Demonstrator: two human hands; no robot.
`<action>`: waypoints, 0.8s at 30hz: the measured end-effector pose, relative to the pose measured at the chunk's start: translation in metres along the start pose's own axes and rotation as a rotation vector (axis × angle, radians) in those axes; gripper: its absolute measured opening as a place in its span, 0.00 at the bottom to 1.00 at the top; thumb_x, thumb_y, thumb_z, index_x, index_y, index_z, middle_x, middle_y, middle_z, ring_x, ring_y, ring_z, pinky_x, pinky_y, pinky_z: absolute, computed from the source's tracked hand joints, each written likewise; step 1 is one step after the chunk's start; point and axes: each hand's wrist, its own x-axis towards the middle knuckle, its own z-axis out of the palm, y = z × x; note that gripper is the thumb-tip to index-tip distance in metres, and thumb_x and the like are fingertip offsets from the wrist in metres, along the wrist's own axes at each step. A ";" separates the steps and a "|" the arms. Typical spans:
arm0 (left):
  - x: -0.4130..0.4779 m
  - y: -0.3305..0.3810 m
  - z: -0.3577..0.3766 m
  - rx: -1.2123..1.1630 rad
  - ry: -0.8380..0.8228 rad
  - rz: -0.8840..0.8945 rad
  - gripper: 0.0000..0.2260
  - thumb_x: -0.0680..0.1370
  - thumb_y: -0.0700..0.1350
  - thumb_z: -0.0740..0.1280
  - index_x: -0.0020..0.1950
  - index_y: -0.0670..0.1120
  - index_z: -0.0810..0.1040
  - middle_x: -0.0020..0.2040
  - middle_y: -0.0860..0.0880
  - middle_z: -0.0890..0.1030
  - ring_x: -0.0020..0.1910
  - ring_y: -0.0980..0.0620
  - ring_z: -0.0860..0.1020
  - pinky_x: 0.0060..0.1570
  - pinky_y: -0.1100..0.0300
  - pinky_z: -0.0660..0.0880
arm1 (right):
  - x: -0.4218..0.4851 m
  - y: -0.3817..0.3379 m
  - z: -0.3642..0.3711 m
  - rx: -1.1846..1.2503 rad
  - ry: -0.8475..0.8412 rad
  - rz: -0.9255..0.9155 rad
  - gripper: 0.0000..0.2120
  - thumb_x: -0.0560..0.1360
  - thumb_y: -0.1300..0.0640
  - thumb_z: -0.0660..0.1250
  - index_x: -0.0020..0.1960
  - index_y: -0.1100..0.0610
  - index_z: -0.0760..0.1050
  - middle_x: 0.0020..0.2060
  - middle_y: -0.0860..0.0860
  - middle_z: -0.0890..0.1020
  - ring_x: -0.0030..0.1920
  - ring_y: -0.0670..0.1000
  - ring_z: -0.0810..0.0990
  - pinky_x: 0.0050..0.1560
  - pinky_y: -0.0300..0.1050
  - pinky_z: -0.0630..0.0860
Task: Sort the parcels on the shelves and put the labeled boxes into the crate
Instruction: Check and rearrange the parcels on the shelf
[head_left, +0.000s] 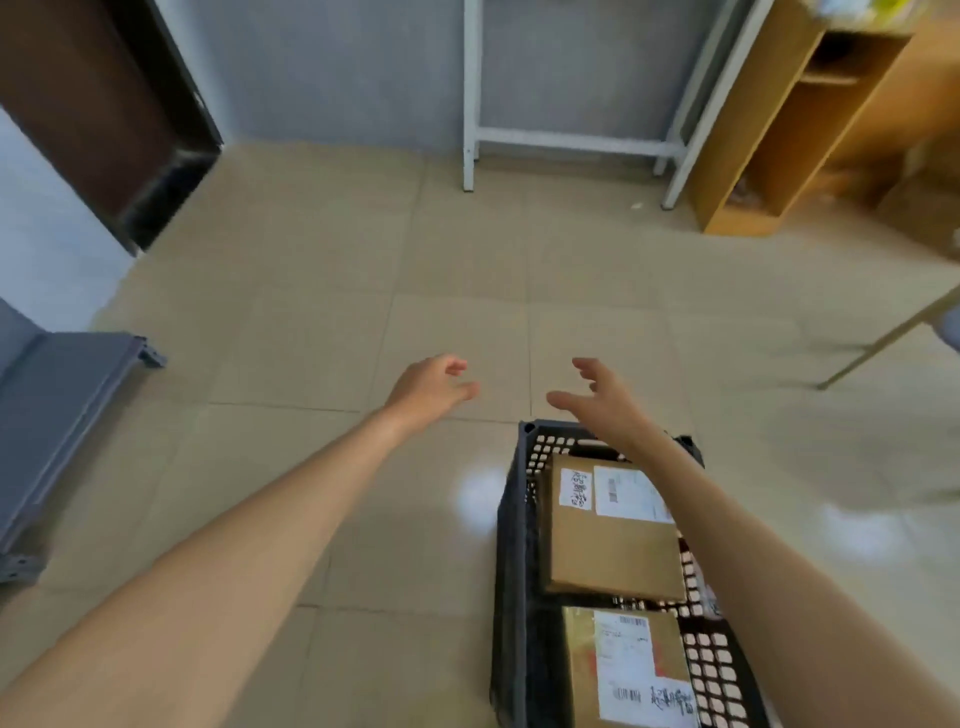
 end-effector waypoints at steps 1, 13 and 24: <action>-0.007 -0.002 -0.040 0.099 0.064 0.052 0.22 0.75 0.49 0.70 0.67 0.44 0.74 0.65 0.47 0.77 0.63 0.48 0.75 0.60 0.59 0.69 | 0.000 -0.037 0.004 -0.066 0.015 -0.070 0.33 0.74 0.52 0.70 0.74 0.55 0.61 0.72 0.55 0.67 0.71 0.56 0.66 0.67 0.52 0.66; -0.239 -0.175 -0.430 0.670 0.684 -0.202 0.27 0.74 0.51 0.68 0.72 0.49 0.67 0.71 0.48 0.70 0.69 0.44 0.66 0.64 0.50 0.64 | -0.073 -0.448 0.212 -0.528 -0.062 -0.862 0.37 0.72 0.51 0.72 0.75 0.56 0.60 0.71 0.57 0.67 0.71 0.59 0.64 0.67 0.53 0.65; -0.419 -0.334 -0.515 0.546 0.845 -0.730 0.26 0.73 0.48 0.70 0.69 0.42 0.68 0.65 0.44 0.73 0.63 0.42 0.71 0.57 0.49 0.70 | -0.164 -0.613 0.424 -0.679 -0.344 -1.383 0.37 0.72 0.52 0.70 0.76 0.55 0.58 0.74 0.55 0.62 0.73 0.58 0.60 0.71 0.54 0.61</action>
